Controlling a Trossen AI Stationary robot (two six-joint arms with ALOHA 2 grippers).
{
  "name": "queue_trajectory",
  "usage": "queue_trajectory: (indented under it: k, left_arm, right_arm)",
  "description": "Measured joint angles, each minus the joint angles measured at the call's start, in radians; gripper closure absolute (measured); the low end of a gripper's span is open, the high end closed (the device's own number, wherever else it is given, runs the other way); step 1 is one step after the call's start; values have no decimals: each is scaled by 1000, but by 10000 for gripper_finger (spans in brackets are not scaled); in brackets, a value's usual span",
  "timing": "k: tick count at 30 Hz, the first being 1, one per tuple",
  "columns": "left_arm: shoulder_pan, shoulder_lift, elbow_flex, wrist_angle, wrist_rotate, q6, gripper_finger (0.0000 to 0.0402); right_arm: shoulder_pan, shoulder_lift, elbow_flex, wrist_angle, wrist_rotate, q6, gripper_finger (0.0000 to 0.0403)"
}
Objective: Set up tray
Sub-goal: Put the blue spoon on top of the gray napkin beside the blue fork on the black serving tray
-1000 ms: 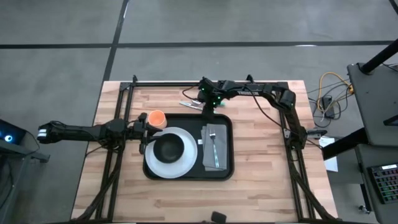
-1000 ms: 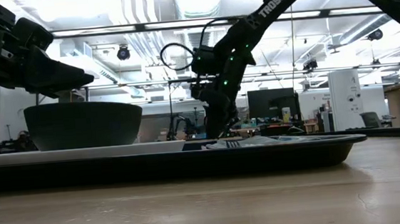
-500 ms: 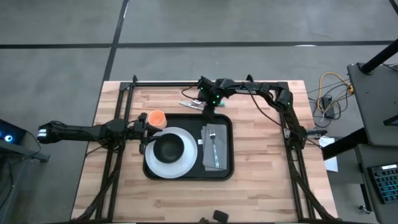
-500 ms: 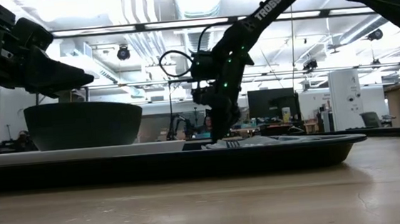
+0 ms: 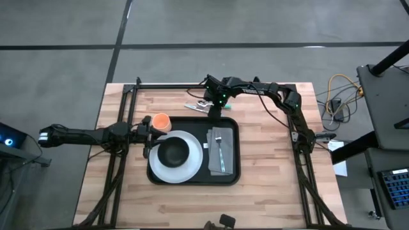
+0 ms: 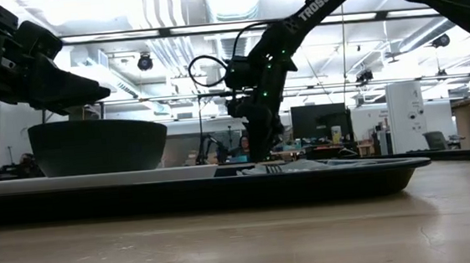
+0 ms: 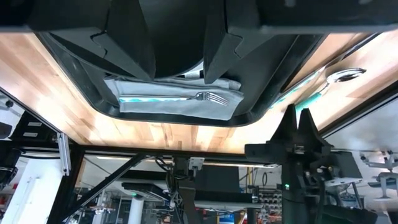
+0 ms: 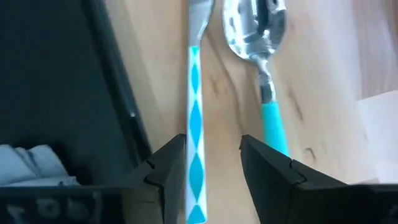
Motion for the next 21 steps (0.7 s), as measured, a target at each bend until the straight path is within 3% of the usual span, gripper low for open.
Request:
queue_trajectory:
  k: [14, 21]
  left_arm:
    - [0, 0, -1, 0, 0, 0, 283]
    - [0, 0, 0, 0, 0, 0, 283]
  right_arm:
    - [2, 3, 3, -28, -25, 1, 243]
    - [1, 48, 71, -109, -24, 1, 241]
